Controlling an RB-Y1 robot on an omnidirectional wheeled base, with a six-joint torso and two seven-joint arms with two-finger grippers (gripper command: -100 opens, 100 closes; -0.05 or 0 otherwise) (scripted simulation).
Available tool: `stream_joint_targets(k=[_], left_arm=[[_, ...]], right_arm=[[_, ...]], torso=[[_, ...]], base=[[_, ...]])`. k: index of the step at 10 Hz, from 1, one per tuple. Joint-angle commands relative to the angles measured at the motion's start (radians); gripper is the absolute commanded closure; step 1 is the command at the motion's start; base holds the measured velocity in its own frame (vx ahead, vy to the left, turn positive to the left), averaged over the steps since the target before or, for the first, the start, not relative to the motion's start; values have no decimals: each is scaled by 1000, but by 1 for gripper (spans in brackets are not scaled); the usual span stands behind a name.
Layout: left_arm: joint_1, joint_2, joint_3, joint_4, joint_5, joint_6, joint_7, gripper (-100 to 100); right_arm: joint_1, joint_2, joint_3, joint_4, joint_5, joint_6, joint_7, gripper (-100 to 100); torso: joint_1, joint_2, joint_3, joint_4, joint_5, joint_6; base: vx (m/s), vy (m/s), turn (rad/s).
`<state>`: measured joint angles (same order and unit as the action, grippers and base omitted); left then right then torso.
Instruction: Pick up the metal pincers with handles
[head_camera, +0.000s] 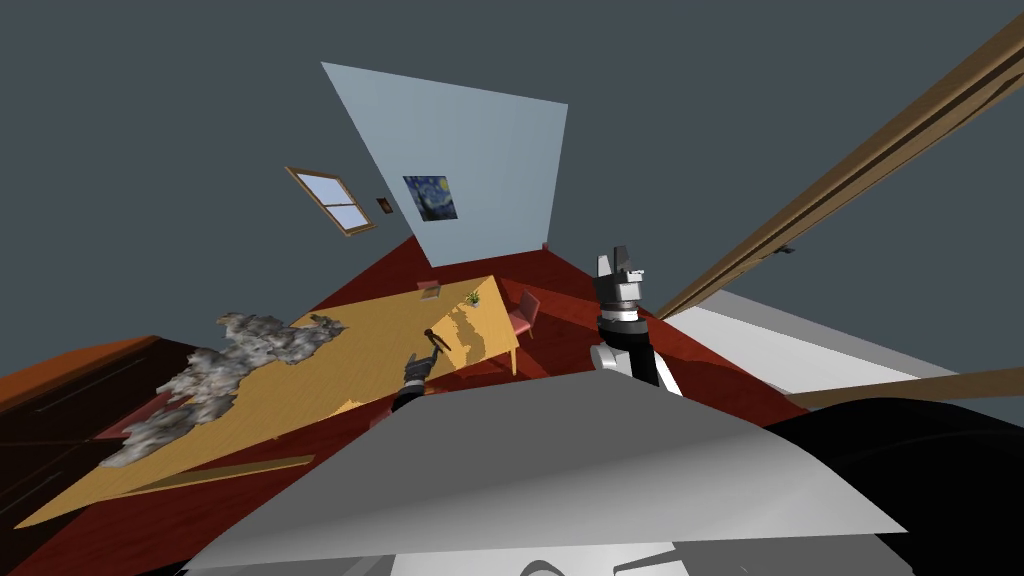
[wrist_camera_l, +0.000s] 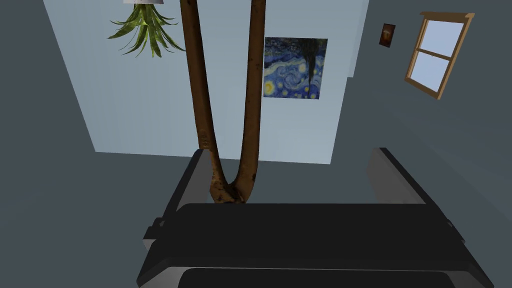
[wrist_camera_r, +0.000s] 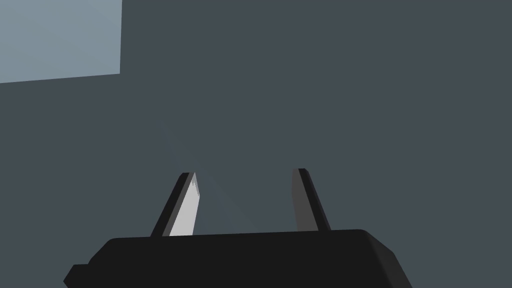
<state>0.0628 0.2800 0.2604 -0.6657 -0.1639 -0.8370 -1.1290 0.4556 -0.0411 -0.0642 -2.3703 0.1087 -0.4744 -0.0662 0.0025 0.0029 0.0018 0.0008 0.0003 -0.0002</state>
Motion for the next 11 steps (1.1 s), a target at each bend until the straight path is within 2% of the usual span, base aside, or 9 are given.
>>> stream_joint_targets(k=[1,5,11], left_arm=[[1,-1,24,15,10,-13,-43,-100],[-3,-4,61,42,23,-35,-116,-100],[-29,-43,103,68,28,-53,-232,-100]], right_arm=[[0,0,0,0,0,0,0,0],[0,0,0,0,0,0,0,0],[0,0,0,0,0,0,0,0]], torso=[[0,0,0,0,0,0],[1,1,1,0,0,0],[1,1,0,0,0,0]], base=[[-46,42,22],[-56,49,10],[-52,52,-30]])
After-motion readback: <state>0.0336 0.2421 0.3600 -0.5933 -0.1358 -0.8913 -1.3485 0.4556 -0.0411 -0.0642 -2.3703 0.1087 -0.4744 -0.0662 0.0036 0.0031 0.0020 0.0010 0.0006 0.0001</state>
